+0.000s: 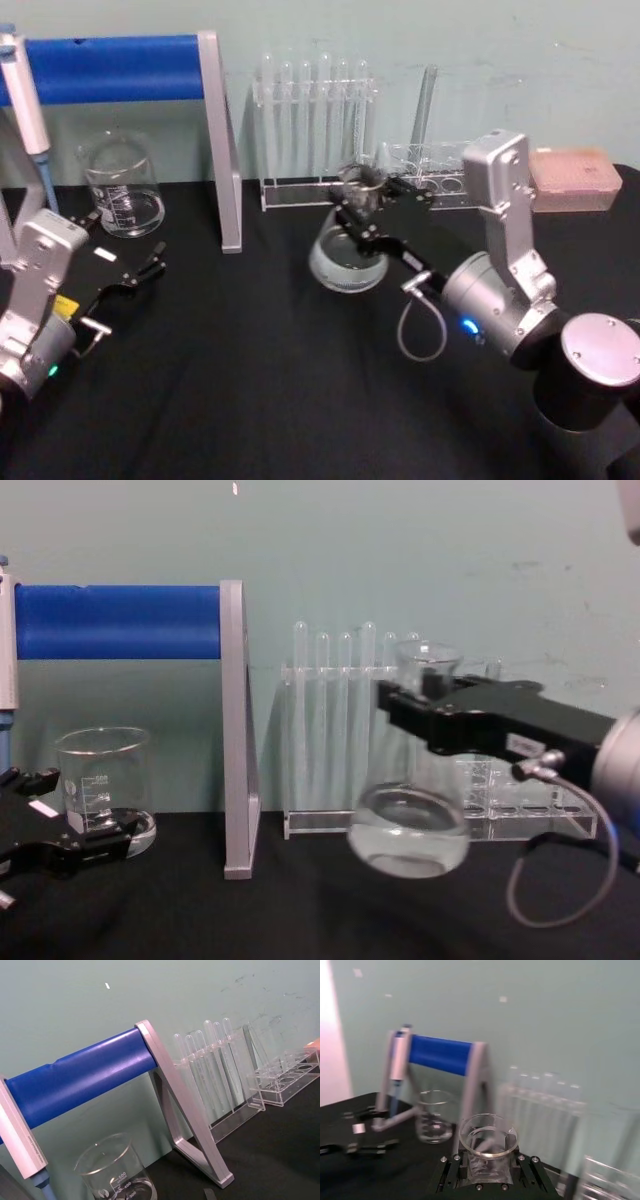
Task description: Grasp the erlenmeyer flask with one hand, shake it three times, then place it back.
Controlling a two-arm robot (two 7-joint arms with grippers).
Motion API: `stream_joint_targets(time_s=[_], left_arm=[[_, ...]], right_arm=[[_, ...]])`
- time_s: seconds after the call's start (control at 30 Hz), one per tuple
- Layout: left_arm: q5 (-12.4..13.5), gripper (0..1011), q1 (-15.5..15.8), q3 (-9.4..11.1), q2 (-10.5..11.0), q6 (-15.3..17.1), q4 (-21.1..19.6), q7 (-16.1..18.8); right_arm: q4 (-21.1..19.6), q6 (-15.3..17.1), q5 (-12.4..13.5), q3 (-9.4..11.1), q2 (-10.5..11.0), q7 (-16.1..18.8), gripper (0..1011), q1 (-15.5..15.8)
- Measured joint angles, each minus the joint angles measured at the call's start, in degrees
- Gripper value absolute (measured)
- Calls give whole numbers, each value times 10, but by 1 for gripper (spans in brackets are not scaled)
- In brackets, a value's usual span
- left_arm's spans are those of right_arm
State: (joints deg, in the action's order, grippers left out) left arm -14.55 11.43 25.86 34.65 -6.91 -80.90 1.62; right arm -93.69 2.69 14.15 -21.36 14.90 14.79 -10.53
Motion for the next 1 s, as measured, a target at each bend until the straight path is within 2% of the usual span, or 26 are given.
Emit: stream_joint_targets(time_s=[0.27,0.37,0.4,0.5,0.73,0.87,1.0], left_arm=[[0,1001,0,0,0,0,0,0],[0,1001,0,0,0,0,0,0],[0,1001,0,0,0,0,0,0],[0,1001,0,0,0,0,0,0],[0,1001,0,0,0,0,0,0],[0,1001,0,0,0,0,0,0],[0,1001,0,0,0,0,0,0]], right_arm=[[-10,9,-27,53,-12,-74,450,22],[-15,15,-41,79,-19,-111,450,33],[-15,15,-41,79,-19,-111,450,33],[-21,20,-55,102,-26,-141,450,43],[-26,26,-69,124,-38,-162,450,50],[-24,27,-72,124,-42,-159,450,49],[-16,27,-74,113,-47,-135,450,41]])
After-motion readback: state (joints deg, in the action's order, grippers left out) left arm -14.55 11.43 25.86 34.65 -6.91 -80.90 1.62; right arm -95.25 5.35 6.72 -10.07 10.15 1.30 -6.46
